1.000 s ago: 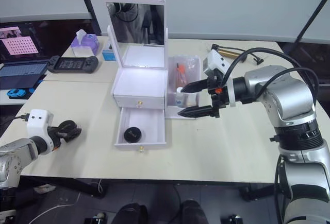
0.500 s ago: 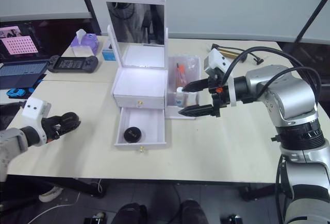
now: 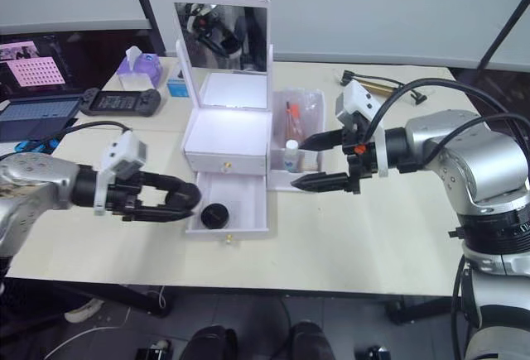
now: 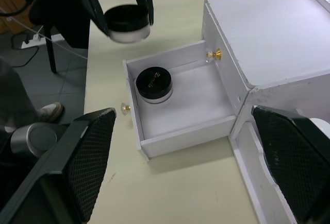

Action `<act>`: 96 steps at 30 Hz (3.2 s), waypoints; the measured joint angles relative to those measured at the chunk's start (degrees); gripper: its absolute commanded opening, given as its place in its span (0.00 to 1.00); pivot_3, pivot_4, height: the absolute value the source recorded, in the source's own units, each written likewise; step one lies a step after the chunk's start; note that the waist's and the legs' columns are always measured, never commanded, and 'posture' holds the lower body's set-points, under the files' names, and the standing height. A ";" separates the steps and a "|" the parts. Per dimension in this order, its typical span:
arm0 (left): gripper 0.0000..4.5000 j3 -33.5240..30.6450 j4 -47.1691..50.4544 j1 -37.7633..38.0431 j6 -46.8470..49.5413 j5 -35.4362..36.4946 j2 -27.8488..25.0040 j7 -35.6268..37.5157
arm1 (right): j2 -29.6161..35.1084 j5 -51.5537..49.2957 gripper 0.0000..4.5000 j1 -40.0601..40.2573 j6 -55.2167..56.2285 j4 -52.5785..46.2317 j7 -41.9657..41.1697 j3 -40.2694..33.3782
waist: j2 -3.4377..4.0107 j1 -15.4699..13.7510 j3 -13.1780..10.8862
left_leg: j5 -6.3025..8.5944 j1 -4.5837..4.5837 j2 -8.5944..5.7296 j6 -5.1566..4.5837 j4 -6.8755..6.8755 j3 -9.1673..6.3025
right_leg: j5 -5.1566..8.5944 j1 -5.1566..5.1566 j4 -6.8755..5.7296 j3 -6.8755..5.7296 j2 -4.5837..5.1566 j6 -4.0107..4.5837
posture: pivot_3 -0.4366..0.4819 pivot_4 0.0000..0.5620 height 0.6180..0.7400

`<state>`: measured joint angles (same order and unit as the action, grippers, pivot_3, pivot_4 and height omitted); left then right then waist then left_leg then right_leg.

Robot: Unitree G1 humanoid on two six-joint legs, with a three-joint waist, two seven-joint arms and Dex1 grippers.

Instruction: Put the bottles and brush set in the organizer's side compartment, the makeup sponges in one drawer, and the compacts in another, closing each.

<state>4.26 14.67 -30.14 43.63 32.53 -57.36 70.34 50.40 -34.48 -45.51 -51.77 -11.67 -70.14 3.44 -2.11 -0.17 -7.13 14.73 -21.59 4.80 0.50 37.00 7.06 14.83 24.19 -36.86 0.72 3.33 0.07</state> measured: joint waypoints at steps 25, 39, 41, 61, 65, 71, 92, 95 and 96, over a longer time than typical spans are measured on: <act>0.65 19.39 -23.77 -15.03 -19.12 -23.29 21.89 3.27 | 6.53 -11.74 1.00 10.76 -9.45 -14.80 14.06 -12.61 | 0.00 -0.45 0.00 | -0.02 -0.31 -0.10 -0.07 0.28 -0.50 | -0.02 -0.01 -0.02 -0.10 -0.07 -0.04 | 0.48 0.27 0.88; 0.86 19.43 -24.49 -15.28 -19.72 -25.63 23.29 4.92 | 7.49 -13.18 1.00 10.71 -9.44 -14.81 15.85 -12.76 | 0.00 -0.41 0.00 | -0.02 -0.34 -0.10 -0.08 0.31 -0.54 | -0.02 -0.01 -0.02 -0.11 -0.07 -0.05 | 0.48 0.27 0.88; 0.98 19.43 -24.49 -15.28 -19.71 -25.78 23.29 5.10 | 7.49 -13.37 1.00 10.66 -9.43 -14.80 16.01 -12.76 | 0.00 -0.41 0.00 | -0.02 -0.34 -0.11 -0.08 0.31 -0.54 | -0.02 -0.01 -0.03 -0.12 -0.07 -0.06 | 0.48 0.27 0.88; 0.99 2.43 -16.02 -9.35 -9.65 -12.02 16.37 6.73 | 7.20 -13.15 1.00 8.28 -8.03 -12.40 15.08 -9.50 | 0.02 0.21 0.01 | -0.02 -0.32 -0.08 -0.09 0.36 -0.59 | -0.01 0.00 -0.11 -0.11 -0.08 -0.07 | 0.48 0.27 0.88; 0.95 -5.06 -12.41 -4.38 -5.37 -7.19 11.94 5.38 | 6.78 -12.10 1.00 6.58 -6.60 -10.55 13.63 -7.40 | 0.03 0.45 0.01 | -0.02 -0.29 -0.07 -0.09 0.34 -0.60 | -0.01 -0.01 -0.11 -0.11 -0.09 -0.08 | 0.48 0.27 0.88; 0.58 -11.85 -1.91 9.57 1.57 0.54 8.96 3.42 | 5.33 -9.77 1.00 3.19 -3.89 -6.97 10.43 -3.42 | 0.05 0.47 0.00 | -0.02 -0.27 -0.06 -0.08 0.34 -0.57 | 0.00 -0.01 -0.12 -0.12 -0.06 -0.07 | 0.48 0.27 0.88; 0.00 -13.68 7.96 34.73 2.94 6.71 21.30 -15.91 | 2.42 -5.53 1.00 0.56 -1.20 -3.47 6.77 0.06 | 0.06 -0.10 0.00 | -0.01 -0.20 -0.09 -0.09 0.31 -0.58 | -0.01 -0.04 -0.12 -0.10 0.00 -0.05 | 0.48 0.27 0.88; 0.00 -12.41 7.51 34.37 2.06 6.71 22.92 -17.01 | 2.43 -5.63 1.00 1.02 -1.29 -4.05 7.29 -0.48 | 0.06 -0.23 0.00 | -0.01 -0.19 -0.12 -0.09 0.31 -0.58 | -0.01 -0.07 -0.11 -0.09 0.04 -0.05 | 0.48 0.27 0.88; 0.00 -11.75 6.64 33.60 1.13 6.31 23.87 -17.68 | 2.45 -5.65 1.00 1.20 -1.46 -4.09 7.73 -0.70 | 0.06 -0.34 0.01 | -0.01 -0.19 -0.14 -0.09 0.31 -0.58 | -0.01 -0.07 -0.11 -0.09 0.05 -0.05 | 0.48 0.27 0.88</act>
<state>-7.49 21.31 3.46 44.76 38.84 -33.49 52.66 52.85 -40.13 -44.31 -53.23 -15.75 -62.41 2.74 -2.05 -0.50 -7.12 14.72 -21.78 4.66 0.41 37.32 6.47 14.82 24.12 -36.97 0.63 3.38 0.02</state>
